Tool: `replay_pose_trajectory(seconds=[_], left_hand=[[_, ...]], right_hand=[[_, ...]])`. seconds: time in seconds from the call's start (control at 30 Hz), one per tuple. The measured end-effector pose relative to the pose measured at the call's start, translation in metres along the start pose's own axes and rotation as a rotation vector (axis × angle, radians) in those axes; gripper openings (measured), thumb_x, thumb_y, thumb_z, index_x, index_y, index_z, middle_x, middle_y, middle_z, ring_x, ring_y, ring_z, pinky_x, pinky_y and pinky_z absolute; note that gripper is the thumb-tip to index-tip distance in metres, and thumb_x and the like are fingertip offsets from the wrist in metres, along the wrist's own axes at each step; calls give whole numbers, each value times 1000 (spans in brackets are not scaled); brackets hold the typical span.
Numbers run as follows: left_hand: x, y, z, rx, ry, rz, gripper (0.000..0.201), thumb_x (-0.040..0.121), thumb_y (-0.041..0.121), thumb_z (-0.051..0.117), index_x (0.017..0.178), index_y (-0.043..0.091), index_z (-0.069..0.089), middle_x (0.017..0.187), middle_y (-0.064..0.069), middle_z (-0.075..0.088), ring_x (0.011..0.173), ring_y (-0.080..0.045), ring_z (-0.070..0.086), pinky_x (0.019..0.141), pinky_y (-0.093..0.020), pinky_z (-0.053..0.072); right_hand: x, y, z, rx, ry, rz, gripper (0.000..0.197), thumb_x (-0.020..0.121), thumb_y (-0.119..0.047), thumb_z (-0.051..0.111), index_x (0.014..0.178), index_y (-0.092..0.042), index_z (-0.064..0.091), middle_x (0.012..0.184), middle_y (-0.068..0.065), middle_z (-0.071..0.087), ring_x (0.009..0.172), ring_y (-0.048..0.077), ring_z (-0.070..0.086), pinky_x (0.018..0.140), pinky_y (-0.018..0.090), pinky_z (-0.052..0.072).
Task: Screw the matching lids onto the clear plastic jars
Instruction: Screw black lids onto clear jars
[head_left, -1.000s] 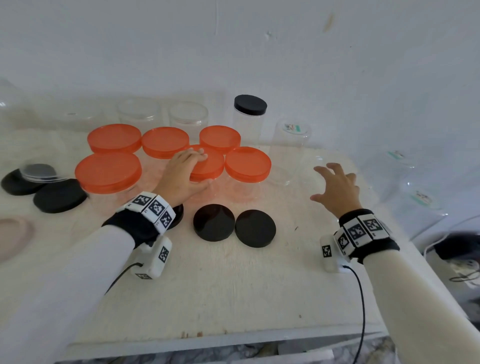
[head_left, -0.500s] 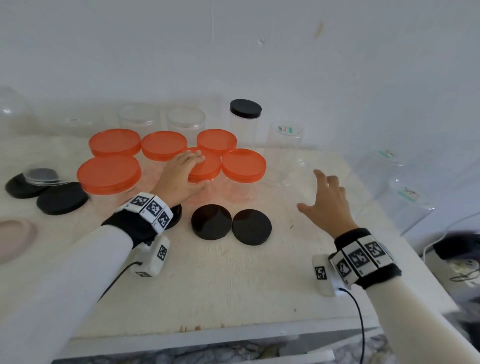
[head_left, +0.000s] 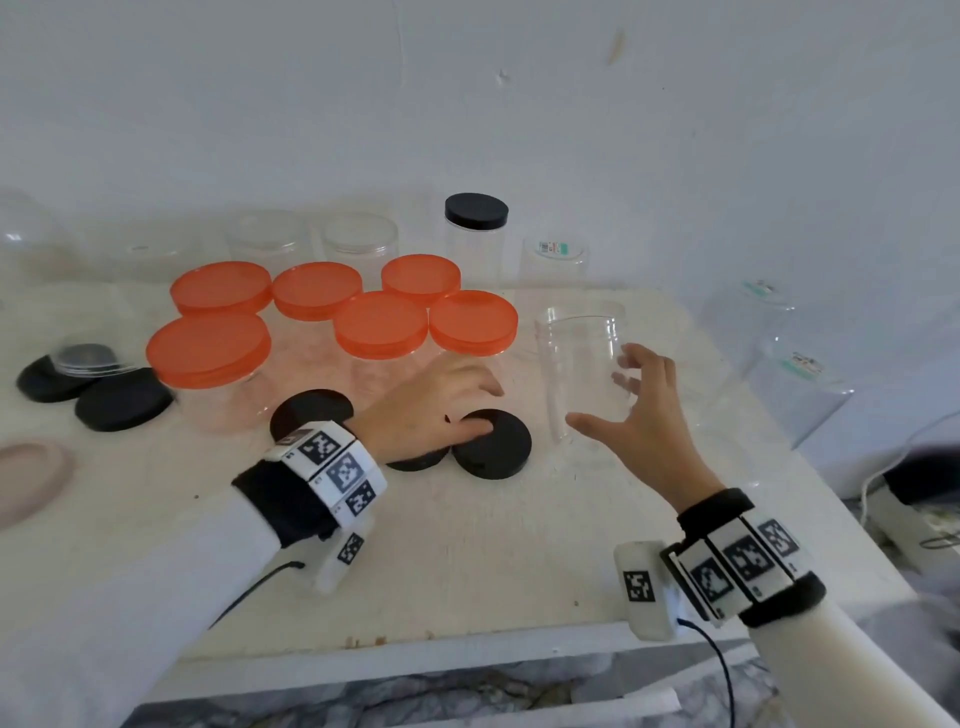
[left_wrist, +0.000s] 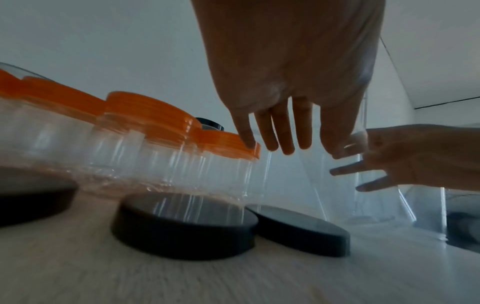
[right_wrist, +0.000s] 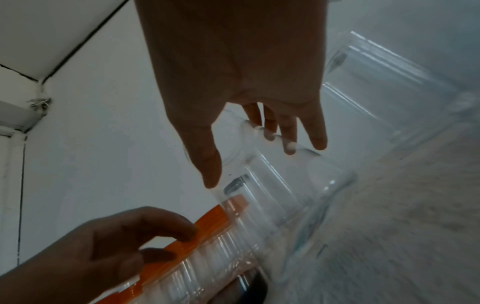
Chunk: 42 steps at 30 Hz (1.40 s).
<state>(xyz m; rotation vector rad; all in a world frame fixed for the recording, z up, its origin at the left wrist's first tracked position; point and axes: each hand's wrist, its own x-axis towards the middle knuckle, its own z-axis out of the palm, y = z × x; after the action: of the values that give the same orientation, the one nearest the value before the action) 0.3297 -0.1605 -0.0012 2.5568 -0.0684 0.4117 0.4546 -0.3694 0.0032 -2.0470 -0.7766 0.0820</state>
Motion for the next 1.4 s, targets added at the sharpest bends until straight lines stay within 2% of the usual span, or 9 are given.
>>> replay_pose_trajectory(seconds=[0.23, 0.37, 0.47, 0.67, 0.87, 1.0, 1.1, 1.2, 1.4], left_hand=[[11, 6, 20, 164, -464, -195, 78, 79, 34, 72, 144, 25, 29, 155, 5, 12, 141, -12, 8, 112, -30, 18], [15, 7, 26, 226, -522, -262, 84, 78, 33, 73, 146, 25, 24, 156, 4, 6, 142, -15, 5, 114, -32, 15], [18, 8, 29, 249, -532, -308, 80, 80, 32, 71, 145, 25, 25, 154, 1, 15, 141, -18, 12, 112, -30, 16], [23, 4, 32, 155, -389, -360, 78, 71, 38, 78, 137, 23, 40, 134, 0, 38, 126, -16, 33, 105, -25, 27], [16, 22, 7, -65, -25, -369, 76, 65, 44, 78, 132, 25, 45, 131, 10, 45, 121, -5, 41, 103, -23, 31], [8, 44, -11, -202, 171, -361, 64, 56, 58, 66, 115, 42, 47, 123, 23, 50, 116, 8, 46, 97, -11, 35], [7, 60, -17, -229, 301, -317, 57, 60, 54, 67, 113, 41, 49, 120, 22, 52, 115, 6, 49, 98, -13, 39], [13, 76, -17, -203, 358, -271, 62, 64, 52, 66, 120, 28, 52, 123, 15, 54, 118, -2, 49, 101, -26, 42], [33, 97, -10, -94, 328, -197, 65, 67, 52, 65, 122, 19, 56, 125, 4, 55, 118, -5, 50, 101, -27, 41]], right_hand=[[-5, 15, -12, 31, -38, 11, 83, 71, -15, 80, 136, -12, 28, 127, -4, 30, 111, 12, 43, 86, 27, 40], [-2, 24, -18, 105, -89, 46, 80, 74, -12, 77, 134, -11, 24, 134, 2, 31, 117, 15, 42, 90, 27, 39], [0, 28, -22, 171, -123, 72, 78, 75, -23, 76, 132, -13, 24, 133, 1, 32, 120, 13, 43, 85, 24, 39], [1, 38, -29, 191, -175, 56, 81, 71, -32, 79, 129, -20, 25, 131, -3, 36, 119, 12, 46, 90, 28, 41], [6, 41, -34, 216, -247, 19, 82, 69, -28, 81, 131, -18, 28, 128, -7, 41, 115, 11, 49, 88, 27, 45], [11, 42, -31, 264, -303, 2, 78, 68, -26, 82, 127, -17, 32, 129, -5, 44, 117, 11, 49, 90, 27, 45], [14, 42, -28, 286, -331, -14, 75, 67, -25, 82, 125, -18, 35, 128, -5, 47, 116, 9, 50, 90, 26, 45], [17, 41, -24, 310, -363, -38, 73, 66, -24, 83, 122, -18, 36, 127, -6, 48, 115, 9, 51, 87, 23, 45], [19, 33, -15, 307, -462, -95, 72, 67, -27, 83, 120, -19, 35, 124, -8, 47, 114, 10, 51, 88, 23, 45]])
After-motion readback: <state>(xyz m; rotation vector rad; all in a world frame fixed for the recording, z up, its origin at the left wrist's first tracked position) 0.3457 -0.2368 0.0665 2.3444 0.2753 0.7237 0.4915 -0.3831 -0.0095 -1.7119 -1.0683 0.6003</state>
